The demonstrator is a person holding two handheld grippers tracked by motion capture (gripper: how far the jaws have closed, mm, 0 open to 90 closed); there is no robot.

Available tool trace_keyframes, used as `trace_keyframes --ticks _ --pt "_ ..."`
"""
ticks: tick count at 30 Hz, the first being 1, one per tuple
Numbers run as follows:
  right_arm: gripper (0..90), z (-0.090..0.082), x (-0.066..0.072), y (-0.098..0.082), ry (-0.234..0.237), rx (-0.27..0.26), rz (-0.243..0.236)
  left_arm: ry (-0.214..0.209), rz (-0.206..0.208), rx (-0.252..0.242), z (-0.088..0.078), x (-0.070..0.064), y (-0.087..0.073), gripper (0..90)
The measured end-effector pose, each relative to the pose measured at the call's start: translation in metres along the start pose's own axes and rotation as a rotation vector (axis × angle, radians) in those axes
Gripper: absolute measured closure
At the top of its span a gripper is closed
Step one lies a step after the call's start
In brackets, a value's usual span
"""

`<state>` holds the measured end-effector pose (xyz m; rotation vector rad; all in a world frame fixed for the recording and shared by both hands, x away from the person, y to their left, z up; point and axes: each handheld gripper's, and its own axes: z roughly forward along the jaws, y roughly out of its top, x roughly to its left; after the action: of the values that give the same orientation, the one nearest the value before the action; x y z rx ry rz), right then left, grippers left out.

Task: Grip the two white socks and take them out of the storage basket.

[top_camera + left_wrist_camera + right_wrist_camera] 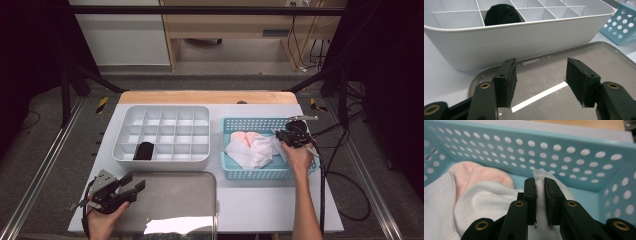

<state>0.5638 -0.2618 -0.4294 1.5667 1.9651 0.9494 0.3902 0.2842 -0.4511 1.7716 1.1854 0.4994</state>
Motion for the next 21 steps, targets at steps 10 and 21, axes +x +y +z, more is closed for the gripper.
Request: trace_keyframes --ticks 10,21 --pt "81.0 -0.024 0.003 0.007 0.036 -0.099 0.002 -0.003 -0.003 0.002 0.000 -0.001 0.000 40.5" --pt "81.0 -0.061 0.018 0.007 0.084 -0.194 -0.051 0.003 -0.005 0.015 0.001 -0.002 0.000 40.4"
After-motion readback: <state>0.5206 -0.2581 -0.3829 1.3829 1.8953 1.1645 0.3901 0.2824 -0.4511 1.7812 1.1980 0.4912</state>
